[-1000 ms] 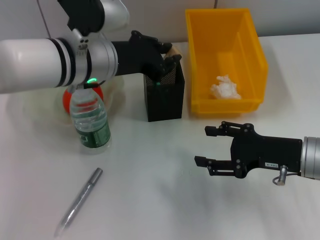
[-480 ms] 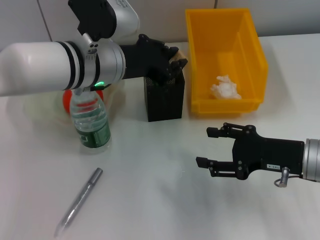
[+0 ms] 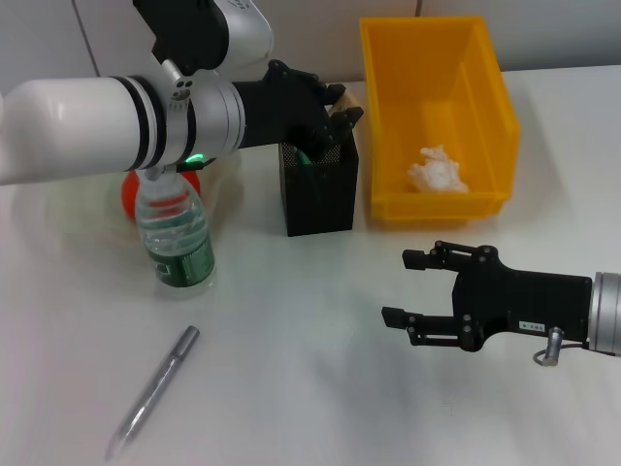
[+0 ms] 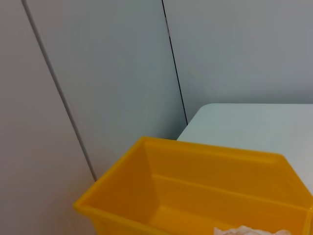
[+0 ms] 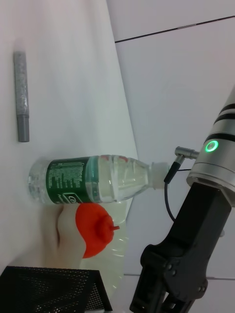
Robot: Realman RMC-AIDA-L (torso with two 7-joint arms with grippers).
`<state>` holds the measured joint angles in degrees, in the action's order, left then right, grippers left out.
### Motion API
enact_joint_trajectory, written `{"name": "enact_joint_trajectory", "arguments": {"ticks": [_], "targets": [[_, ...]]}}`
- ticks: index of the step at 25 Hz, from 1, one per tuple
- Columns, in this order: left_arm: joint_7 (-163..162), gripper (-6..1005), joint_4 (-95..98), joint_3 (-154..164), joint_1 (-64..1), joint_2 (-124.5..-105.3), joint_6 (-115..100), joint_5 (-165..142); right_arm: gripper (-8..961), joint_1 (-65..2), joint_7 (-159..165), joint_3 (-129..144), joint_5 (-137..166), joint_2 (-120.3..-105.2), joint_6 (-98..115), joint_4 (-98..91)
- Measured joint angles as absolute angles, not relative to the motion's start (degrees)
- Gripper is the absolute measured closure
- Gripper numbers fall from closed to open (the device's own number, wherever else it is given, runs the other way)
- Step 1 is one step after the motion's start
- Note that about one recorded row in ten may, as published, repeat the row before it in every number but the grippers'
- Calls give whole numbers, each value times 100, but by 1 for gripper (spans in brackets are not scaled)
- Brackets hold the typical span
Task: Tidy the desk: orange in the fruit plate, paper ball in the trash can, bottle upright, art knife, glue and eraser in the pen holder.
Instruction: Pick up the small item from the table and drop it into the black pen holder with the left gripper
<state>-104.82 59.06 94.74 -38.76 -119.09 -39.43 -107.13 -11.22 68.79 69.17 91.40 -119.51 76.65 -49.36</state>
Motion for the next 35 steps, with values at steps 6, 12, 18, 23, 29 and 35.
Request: {"name": "enact_joint_trajectory", "arguments": {"ticks": [6, 12, 18, 23, 29, 35], "targets": [[-10494, 728, 5897, 9474, -3876, -11909, -3901, -10777, 168, -1124, 6872, 6917, 9139, -11947, 7706, -4949], [-10650, 729, 5897, 9474, -3876, -11909, -3845, -10998, 168, -1119, 6873, 6917, 9140, -11944, 7720, -4949], [-10778, 705, 5897, 9489, -3880, -11908, -3823, -11168, 168, -1096, 6859, 6863, 9140, -11944, 7728, -4948], [-10789, 681, 5929, 9569, -3884, -11908, -3826, -11171, 168, -1083, 6843, 6835, 9140, -11944, 7734, -4940], [-10792, 589, 5943, 9655, -3935, -11908, -3810, -11180, 168, -1081, 6840, 6835, 9140, -11944, 7735, -4930], [-10793, 368, 5960, 9624, -3942, -11909, -3814, -11181, 169, -1070, 6838, 6837, 9138, -11944, 7735, -4930]]}}
